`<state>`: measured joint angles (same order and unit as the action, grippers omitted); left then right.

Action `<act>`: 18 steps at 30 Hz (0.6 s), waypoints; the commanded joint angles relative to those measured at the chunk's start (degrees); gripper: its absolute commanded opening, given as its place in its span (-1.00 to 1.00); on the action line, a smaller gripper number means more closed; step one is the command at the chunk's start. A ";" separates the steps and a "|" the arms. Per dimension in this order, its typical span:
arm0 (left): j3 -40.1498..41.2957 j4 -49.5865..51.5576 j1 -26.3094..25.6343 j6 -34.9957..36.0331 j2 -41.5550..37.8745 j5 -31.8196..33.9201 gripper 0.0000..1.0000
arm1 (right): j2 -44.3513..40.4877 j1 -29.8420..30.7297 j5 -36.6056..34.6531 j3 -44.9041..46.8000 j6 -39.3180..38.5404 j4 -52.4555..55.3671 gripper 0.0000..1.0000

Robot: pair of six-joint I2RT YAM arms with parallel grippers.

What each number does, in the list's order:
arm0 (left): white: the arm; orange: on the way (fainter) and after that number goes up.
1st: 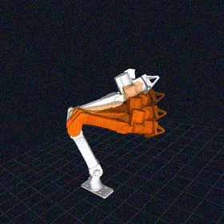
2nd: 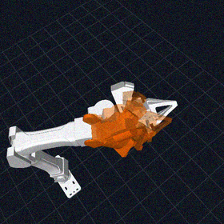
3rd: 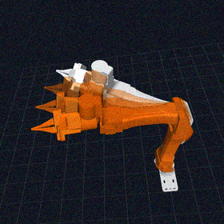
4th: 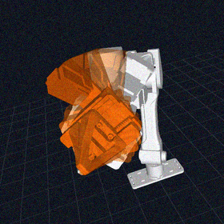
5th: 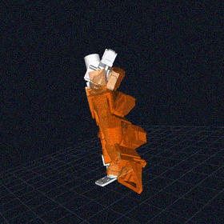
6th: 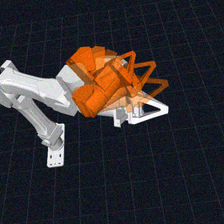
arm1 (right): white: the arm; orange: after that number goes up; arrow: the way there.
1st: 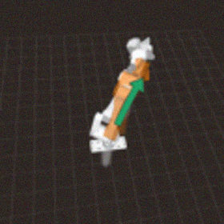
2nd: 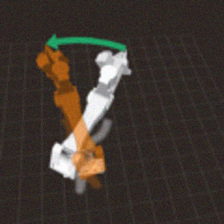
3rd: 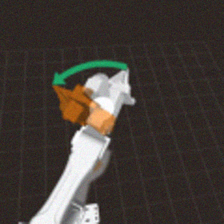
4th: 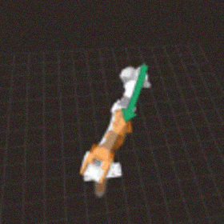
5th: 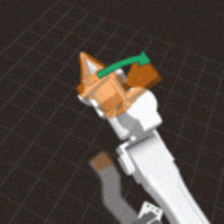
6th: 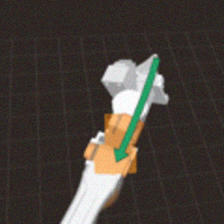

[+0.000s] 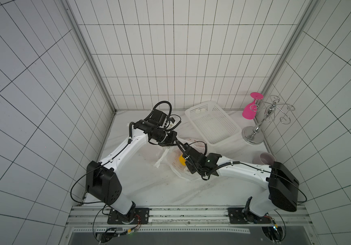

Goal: Place the peach into a plastic bag & tie a knot
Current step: Place the peach in the plastic bag.

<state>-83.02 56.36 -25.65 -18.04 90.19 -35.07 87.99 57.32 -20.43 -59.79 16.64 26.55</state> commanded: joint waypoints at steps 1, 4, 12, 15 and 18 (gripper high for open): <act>0.85 -2.10 0.25 0.20 -1.10 -0.10 -1.00 | -2.71 -1.96 1.82 1.56 -1.64 3.01 0.19; 0.85 -2.30 0.25 0.11 -1.09 0.25 -1.00 | -1.77 -3.63 6.96 -1.02 -1.35 6.27 0.48; 1.39 -3.12 0.34 -0.33 -0.73 0.08 -1.00 | -8.19 -2.59 12.07 -5.76 -2.15 12.99 0.74; 0.94 -3.28 0.33 -0.41 -0.38 -0.08 -1.00 | -11.36 -1.26 10.98 -6.13 -3.85 14.29 0.74; 0.42 -3.36 0.34 -0.32 0.03 -0.08 -1.00 | -13.17 -1.19 11.43 -6.99 -5.78 16.53 0.65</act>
<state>-82.24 54.59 -25.50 -18.44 90.19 -35.03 76.64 55.55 -9.63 -60.42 13.67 38.41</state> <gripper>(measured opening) 0.046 0.842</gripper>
